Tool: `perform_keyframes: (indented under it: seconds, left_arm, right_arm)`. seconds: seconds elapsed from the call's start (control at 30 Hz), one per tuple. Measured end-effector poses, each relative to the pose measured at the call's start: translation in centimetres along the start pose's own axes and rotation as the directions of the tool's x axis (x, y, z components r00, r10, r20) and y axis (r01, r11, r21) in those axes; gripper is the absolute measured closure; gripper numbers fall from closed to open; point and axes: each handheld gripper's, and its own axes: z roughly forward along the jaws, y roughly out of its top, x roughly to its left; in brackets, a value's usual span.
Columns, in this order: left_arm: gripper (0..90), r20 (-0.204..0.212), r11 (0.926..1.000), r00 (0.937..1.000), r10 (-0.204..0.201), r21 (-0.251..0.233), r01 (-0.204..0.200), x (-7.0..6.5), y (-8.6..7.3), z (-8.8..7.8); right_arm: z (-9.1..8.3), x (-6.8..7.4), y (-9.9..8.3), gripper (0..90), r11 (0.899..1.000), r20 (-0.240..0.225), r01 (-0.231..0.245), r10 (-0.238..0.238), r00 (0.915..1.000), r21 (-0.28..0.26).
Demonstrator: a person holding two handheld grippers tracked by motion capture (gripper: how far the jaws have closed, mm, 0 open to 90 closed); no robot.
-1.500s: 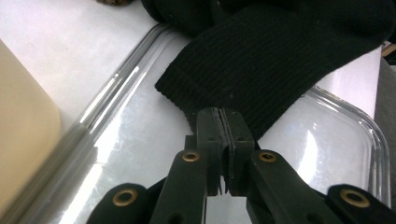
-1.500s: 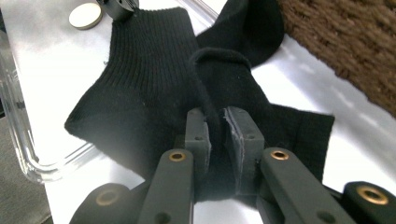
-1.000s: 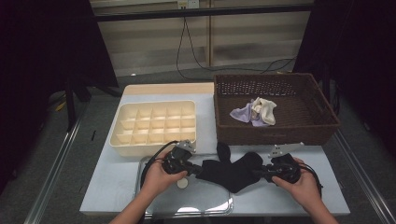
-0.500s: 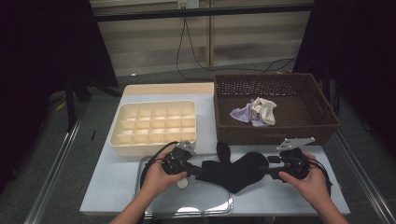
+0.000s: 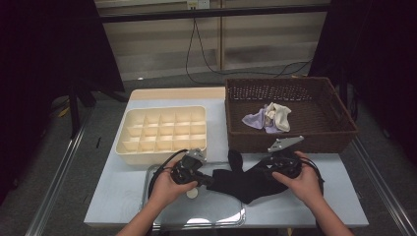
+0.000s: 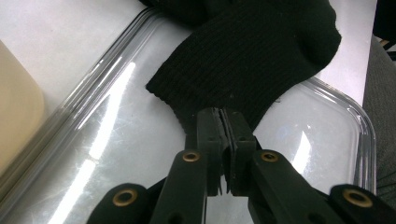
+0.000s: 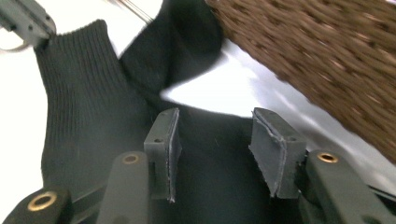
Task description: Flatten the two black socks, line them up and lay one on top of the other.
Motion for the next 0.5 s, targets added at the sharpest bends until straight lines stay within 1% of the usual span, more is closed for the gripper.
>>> perform_keyframes:
  seconds: [0.03, 0.07, 0.1, 0.13, 0.17, 0.2, 0.23, 0.27, 0.3, 0.33, 0.37, 0.4, 0.43, 0.47, 0.5]
  left_arm:
    - [86.9, 0.006, 0.9999, 1.0000, -0.004, -0.014, 0.004, 0.0, 0.0, 0.1]
    - [86.9, 0.002, 1.0000, 1.0000, 0.002, -0.009, -0.002, 0.0, 0.0, 0.0]
    - [86.9, -0.007, 1.0000, 1.0000, 0.000, -0.002, 0.000, 0.0, 0.0, -0.1]
    - [86.9, 0.001, 0.9999, 1.0000, -0.004, -0.011, 0.004, 0.0, 0.0, -0.1]
    - [86.9, -0.007, 0.9999, 0.9999, -0.008, -0.007, 0.008, -0.1, 0.0, -0.2]
    - [86.9, -0.007, 1.0000, 1.0000, -0.001, -0.002, 0.001, -0.1, 0.0, -0.3]
    - [86.8, -0.007, 1.0000, 1.0000, 0.002, 0.006, -0.002, -0.1, 0.0, -0.3]
    - [86.8, 0.009, 0.9997, 0.9999, -0.012, -0.019, 0.012, -0.1, -0.1, -0.2]
    - [86.8, 0.009, 0.9999, 1.0000, 0.004, -0.011, -0.004, 0.0, -0.1, -0.2]
    - [86.8, 0.004, 0.9999, 1.0000, 0.004, -0.009, -0.004, -0.1, -0.1, -0.2]
    - [86.8, -0.003, 1.0000, 1.0000, 0.003, 0.001, -0.003, -0.1, -0.1, -0.2]
    - [86.8, 0.010, 1.0000, 1.0000, 0.001, -0.003, -0.001, -0.1, -0.1, -0.2]
    - [86.8, 0.001, 1.0000, 1.0000, -0.008, -0.003, 0.008, -0.1, -0.1, -0.2]
    - [86.8, 0.002, 0.9999, 1.0000, 0.002, 0.010, -0.002, 0.0, -0.1, -0.2]
    - [86.8, 0.003, 0.9999, 1.0000, 0.002, 0.012, -0.002, 0.0, -0.2, -0.3]
  right_arm:
    - [0.5, 0.2, 0.3, 52.4, 1.000, -0.005, 0.003, -0.003, 1.0000, 0.001]
    - [1.0, 0.5, 0.7, 52.5, 1.000, -0.013, 0.001, -0.001, 0.9999, 0.006]
    - [1.5, 0.8, 1.0, 52.5, 1.000, -0.028, 0.009, -0.009, 0.9996, 0.008]
    - [1.9, 1.1, 1.3, 52.5, 1.000, -0.031, 0.017, -0.017, 0.9994, 0.010]
    - [2.2, 1.4, 1.7, 52.5, 1.000, -0.043, 0.020, -0.020, 0.9989, 0.008]
    - [2.6, 1.6, 2.0, 52.5, 1.000, -0.051, 0.023, -0.023, 0.9984, 0.008]
    - [2.9, 1.8, 2.3, 52.5, 0.999, -0.049, 0.032, -0.032, 0.9983, 0.017]
    - [3.2, 2.0, 2.6, 52.5, 0.999, -0.049, 0.034, -0.033, 0.9982, 0.020]
    - [3.5, 2.0, 2.8, 52.5, 0.999, -0.062, 0.036, -0.035, 0.9975, 0.015]
    - [3.8, 2.1, 2.9, 52.5, 1.000, -0.071, 0.025, -0.023, 0.9972, 0.014]
    - [4.0, 2.1, 3.0, 52.5, 0.999, -0.068, 0.025, -0.023, 0.9974, 0.023]
    - [4.3, 2.1, 3.0, 52.6, 0.999, -0.072, 0.026, -0.023, 0.9971, 0.033]
    - [4.6, 2.1, 2.9, 53.7, 0.999, -0.081, 0.023, -0.019, 0.9965, 0.040]
    - [4.9, 2.1, 2.8, 54.3, 0.999, -0.090, 0.023, -0.018, 0.9957, 0.047]
    - [5.0, 2.2, 2.7, 55.9, 0.999, -0.103, 0.008, -0.003, 0.9947, 0.046]
